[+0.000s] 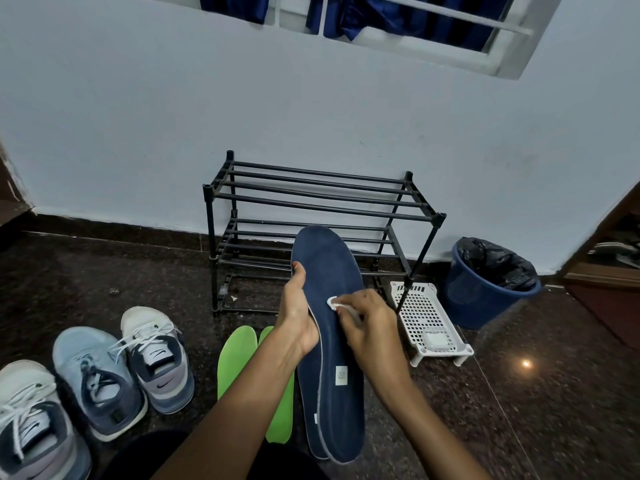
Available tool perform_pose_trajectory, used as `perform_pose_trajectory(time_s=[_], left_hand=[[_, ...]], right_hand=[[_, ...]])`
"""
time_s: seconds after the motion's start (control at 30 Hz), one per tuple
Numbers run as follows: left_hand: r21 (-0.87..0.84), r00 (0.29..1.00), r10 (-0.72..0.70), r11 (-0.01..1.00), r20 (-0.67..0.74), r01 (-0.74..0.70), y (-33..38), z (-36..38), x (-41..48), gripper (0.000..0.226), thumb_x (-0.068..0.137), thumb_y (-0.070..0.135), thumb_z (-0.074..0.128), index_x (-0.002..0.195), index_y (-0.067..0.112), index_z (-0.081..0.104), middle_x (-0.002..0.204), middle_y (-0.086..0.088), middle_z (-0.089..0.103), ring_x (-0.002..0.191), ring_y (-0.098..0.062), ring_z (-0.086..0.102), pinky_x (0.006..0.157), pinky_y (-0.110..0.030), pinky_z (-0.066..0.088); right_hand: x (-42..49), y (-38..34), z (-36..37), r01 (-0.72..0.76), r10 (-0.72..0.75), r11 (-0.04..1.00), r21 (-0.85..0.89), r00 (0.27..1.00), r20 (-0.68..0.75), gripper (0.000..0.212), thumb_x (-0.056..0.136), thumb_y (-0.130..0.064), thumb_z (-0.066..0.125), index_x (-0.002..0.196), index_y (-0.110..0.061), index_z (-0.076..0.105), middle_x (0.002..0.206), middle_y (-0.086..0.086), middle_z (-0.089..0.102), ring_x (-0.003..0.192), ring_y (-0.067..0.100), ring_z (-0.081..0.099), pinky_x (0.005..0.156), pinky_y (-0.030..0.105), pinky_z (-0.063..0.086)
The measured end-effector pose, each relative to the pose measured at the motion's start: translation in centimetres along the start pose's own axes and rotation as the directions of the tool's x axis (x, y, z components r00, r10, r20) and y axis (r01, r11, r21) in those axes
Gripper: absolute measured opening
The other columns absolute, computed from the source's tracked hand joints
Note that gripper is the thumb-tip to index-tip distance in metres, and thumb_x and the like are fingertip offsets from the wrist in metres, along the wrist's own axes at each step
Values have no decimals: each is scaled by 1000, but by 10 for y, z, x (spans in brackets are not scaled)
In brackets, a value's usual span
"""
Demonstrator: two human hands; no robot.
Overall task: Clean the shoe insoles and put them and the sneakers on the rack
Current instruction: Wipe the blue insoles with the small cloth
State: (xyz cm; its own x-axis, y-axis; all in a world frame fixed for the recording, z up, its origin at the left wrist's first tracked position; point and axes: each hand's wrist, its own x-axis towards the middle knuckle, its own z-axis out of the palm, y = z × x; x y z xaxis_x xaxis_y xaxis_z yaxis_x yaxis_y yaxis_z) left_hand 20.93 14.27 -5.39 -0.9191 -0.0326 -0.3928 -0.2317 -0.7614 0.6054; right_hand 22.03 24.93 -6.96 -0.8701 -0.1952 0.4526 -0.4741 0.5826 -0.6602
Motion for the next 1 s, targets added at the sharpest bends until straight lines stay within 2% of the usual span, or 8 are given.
perform_pose_trajectory(time_s=[0.13,0.3,0.43,0.53,0.7,0.83,0.9,1.0], left_hand=[[6,1000,-8,1000,14,8,-2,1,0,58,98,51,31,89,4,64,70,-11,72,59,-21,69,63,-34,49],[8,1000,-4,1000,-22,4,0,-1,0,57,98,51,32,88,5,64,69,-10,72,65,-22,68,63,-33,49],[-18,1000,0,1000,-30,0,2,0,0,52,98,48,34,90,5,62,67,-10,72,69,-25,66,61,-34,49],[-10,1000,-12,1000,-5,12,2,1,0,55,98,50,32,90,5,63,68,-11,72,59,-22,69,59,-33,49],[4,1000,-11,1000,3,11,-1,1,0,57,98,50,31,89,4,64,70,-11,72,62,-22,69,61,-33,50],[5,1000,-5,1000,-15,5,1,0,-1,54,98,49,33,89,5,63,66,-10,71,56,-20,69,52,-28,52],[-4,1000,-3,1000,-9,3,1,0,0,53,98,49,34,92,5,63,68,-10,72,58,-21,69,57,-31,51],[-11,1000,-11,1000,6,11,-2,1,0,55,98,50,33,91,4,63,69,-11,72,59,-22,69,60,-34,50]], right_hand=[[15,2,-6,-58,65,997,55,988,-138,17,83,4,58,92,-5,69,91,6,60,77,-6,53,72,-2,36],[14,0,0,-49,52,998,27,988,-144,17,83,2,60,93,-8,70,89,3,58,82,6,56,74,1,38],[-1,-2,5,0,-2,1000,-29,997,-72,14,81,-1,65,89,-10,72,80,-6,55,76,1,53,71,1,38],[6,0,0,-70,74,997,34,990,-119,8,79,-7,69,86,-10,71,78,-8,60,71,-2,56,67,3,40],[24,6,-5,-145,160,986,84,960,-228,6,79,-4,68,83,-7,70,80,3,66,69,9,60,68,19,48],[10,-4,4,-46,54,998,52,987,-150,5,78,-1,68,81,-5,69,78,2,60,66,-4,54,64,4,40],[5,-4,7,0,3,1000,25,993,-116,6,77,1,68,80,-4,70,78,1,59,66,-5,52,66,3,39],[12,1,1,-24,29,999,34,990,-137,6,77,1,68,81,-3,70,76,0,56,66,-5,54,65,1,37]])
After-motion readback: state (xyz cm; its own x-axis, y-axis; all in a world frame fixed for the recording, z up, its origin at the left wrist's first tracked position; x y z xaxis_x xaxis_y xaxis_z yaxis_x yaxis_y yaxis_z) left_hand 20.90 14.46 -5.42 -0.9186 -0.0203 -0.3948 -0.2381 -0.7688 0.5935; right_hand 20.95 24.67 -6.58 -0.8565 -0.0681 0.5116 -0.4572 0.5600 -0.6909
